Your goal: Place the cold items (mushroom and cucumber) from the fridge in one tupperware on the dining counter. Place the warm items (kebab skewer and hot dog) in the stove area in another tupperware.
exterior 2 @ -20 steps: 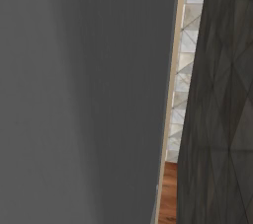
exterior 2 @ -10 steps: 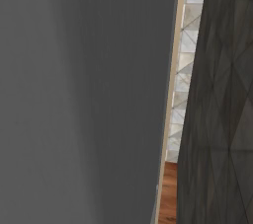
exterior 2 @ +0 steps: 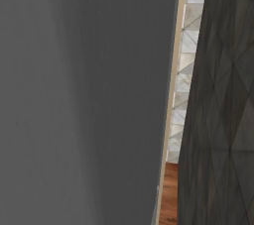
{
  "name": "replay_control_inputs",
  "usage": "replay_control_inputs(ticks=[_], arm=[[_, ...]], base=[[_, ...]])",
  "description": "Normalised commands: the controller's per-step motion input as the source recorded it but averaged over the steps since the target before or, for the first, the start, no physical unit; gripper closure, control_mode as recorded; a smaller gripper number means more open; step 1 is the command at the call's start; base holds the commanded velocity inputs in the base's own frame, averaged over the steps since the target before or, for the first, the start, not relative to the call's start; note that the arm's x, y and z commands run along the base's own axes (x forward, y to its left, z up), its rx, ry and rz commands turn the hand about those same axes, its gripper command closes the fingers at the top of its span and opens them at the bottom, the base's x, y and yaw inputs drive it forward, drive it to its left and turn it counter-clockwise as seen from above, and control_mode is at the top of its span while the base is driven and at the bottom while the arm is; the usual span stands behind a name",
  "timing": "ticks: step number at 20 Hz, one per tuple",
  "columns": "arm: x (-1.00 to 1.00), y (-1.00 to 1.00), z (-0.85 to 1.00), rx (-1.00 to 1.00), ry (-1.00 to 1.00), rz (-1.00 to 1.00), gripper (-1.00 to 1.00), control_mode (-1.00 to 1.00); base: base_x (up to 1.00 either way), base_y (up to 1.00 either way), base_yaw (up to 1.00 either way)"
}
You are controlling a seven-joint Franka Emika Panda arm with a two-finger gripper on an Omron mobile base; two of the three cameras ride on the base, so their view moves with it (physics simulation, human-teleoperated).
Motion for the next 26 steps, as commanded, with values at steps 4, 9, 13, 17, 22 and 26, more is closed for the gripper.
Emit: replay_control_inputs(ticks=[4,9,13,17,22,26], arm=[[0.01,-0.04,-0.26,0.04,0.00,0.00,-1.00,-1.00],[0.05,0.00,-0.29,0.03,-0.01,0.02,-1.00,-1.00],[0.06,0.00,-0.22,0.04,-0.08,0.03,-1.00,-1.00],[0.23,-0.04,-0.04,0.04,-0.04,0.04,-1.00,-1.00],[0.38,-0.03,0.00,0.02,0.00,0.01,-1.00,-1.00],[0.17,0.00,0.00,0.00,0.00,0.00,-1.00,-1.00]], base=[[0.00,0.00,0.00],[0.00,0.00,0.00],[0.00,0.00,0.00],[0.00,0.00,0.00],[0.00,0.00,0.00],[0.00,0.00,0.00]])
